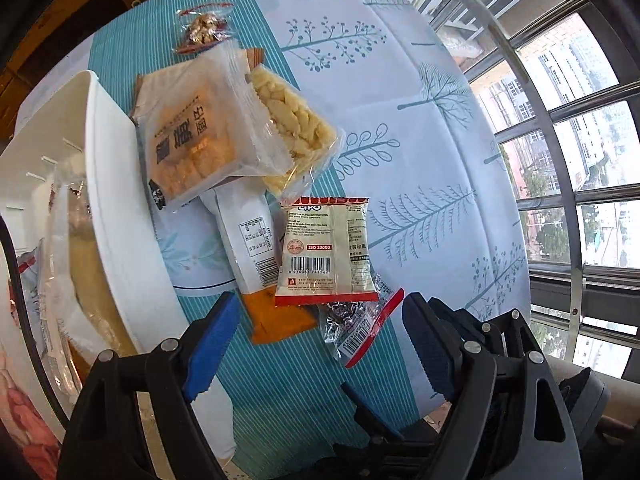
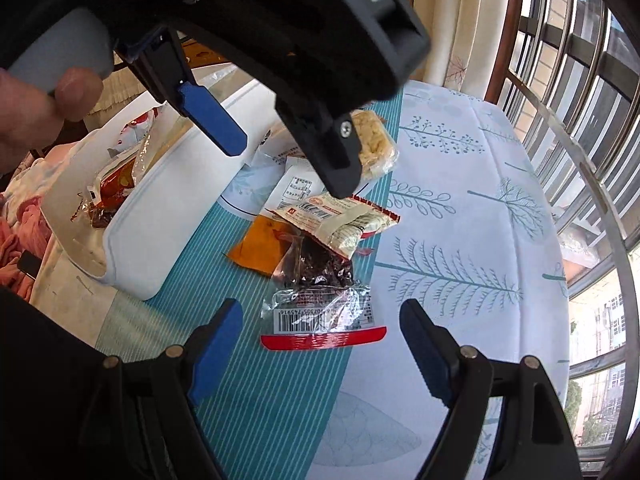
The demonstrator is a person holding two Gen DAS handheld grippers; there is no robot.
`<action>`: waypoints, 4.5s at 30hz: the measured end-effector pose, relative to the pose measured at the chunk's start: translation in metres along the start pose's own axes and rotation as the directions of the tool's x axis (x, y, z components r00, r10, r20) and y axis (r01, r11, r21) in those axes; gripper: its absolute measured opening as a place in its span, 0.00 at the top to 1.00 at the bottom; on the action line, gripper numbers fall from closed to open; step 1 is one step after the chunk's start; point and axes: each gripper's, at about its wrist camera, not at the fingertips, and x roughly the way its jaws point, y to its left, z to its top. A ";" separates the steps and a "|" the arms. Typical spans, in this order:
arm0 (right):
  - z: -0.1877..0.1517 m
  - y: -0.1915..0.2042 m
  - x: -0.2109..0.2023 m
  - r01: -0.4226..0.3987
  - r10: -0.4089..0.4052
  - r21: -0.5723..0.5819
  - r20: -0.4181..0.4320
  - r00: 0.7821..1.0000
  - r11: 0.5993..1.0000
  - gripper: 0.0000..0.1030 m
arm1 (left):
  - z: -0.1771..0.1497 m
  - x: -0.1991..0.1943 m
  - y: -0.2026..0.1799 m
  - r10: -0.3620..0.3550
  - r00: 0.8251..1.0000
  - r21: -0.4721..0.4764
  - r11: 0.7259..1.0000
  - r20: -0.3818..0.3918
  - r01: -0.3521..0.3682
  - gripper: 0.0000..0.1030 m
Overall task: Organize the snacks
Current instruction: 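Move the left gripper to the cream LIPO packet while the right approaches the dark chocolate packet, then grasp and lift the LIPO packet with the left gripper while the right grasps the chocolate packet, then carry the LIPO packet over the tray with the left gripper while the right carries the chocolate packet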
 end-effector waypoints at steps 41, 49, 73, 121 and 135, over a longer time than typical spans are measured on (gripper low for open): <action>0.005 -0.019 0.042 -0.180 0.186 0.091 -0.051 0.981 0.979 0.68 | 0.035 0.054 -0.006 0.018 0.990 -0.040 0.999 -0.143 -0.024 0.54; 0.005 -0.019 0.040 -0.153 0.160 0.111 -0.059 0.985 0.982 0.98 | 0.023 0.029 -0.002 -0.021 0.995 -0.047 0.999 -0.101 0.016 0.55; 0.036 -0.030 0.039 -0.077 0.079 0.039 -0.059 0.995 0.996 0.46 | -0.034 -0.101 0.048 -0.108 0.955 -0.175 0.972 0.276 0.160 0.55; 0.046 -0.014 0.018 0.066 -0.055 0.165 -0.073 0.996 0.984 0.48 | -0.163 -0.161 0.167 -0.009 0.891 -0.311 0.935 0.454 0.169 0.55; 0.089 0.036 -0.035 0.024 -0.059 0.297 0.112 0.992 0.954 0.48 | -0.175 -0.171 0.204 -0.100 0.840 -0.128 0.972 0.533 0.197 0.55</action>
